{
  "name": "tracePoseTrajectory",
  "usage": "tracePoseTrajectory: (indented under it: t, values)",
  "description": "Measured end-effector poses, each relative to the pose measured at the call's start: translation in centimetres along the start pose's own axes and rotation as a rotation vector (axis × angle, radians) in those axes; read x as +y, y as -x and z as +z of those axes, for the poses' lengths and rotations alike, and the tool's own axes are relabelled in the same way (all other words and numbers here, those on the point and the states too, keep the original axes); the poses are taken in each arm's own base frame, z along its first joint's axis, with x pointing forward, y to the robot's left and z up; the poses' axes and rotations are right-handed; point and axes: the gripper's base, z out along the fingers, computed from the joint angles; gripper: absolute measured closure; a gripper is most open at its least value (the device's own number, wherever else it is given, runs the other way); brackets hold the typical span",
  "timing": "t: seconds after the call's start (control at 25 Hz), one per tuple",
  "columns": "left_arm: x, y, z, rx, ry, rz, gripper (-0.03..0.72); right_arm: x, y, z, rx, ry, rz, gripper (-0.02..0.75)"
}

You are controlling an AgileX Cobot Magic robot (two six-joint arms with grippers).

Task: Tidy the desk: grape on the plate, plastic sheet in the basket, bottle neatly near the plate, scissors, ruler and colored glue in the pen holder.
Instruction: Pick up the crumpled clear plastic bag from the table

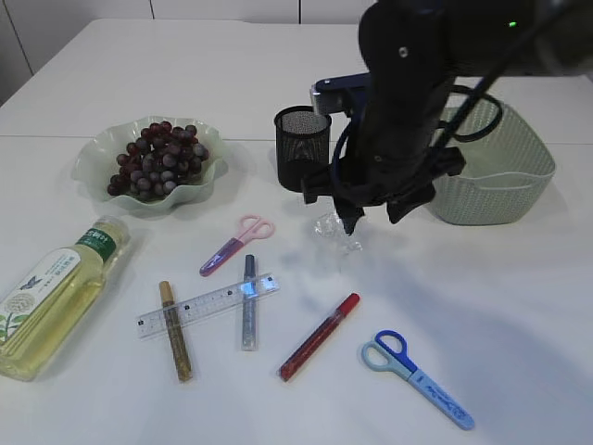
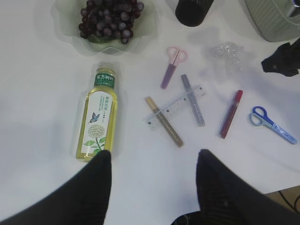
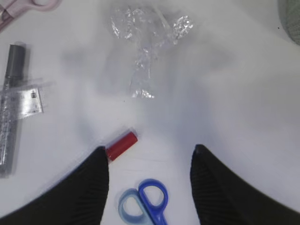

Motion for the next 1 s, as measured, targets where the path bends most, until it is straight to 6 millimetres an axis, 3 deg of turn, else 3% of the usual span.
tracePoseTrajectory:
  t: [0.08, 0.44, 0.68, 1.0]
  values:
    - [0.0, 0.0, 0.0, -0.001, 0.0, 0.0, 0.263, 0.5, 0.8, 1.4, 0.036, -0.017, 0.001, 0.299]
    - [0.1, 0.0, 0.0, -0.002, 0.008, 0.003, 0.263, 1.5, 4.1, 3.1, 0.04, -0.057, -0.01, 0.299]
    - [0.2, 0.0, 0.0, -0.003, 0.017, 0.006, 0.263, 1.0, 4.5, 4.2, 0.024, -0.146, -0.073, 0.299]
    - [0.5, 0.0, -0.1, -0.006, 0.056, 0.018, 0.263, 0.7, 4.7, 4.1, 0.01, -0.181, -0.093, 0.299]
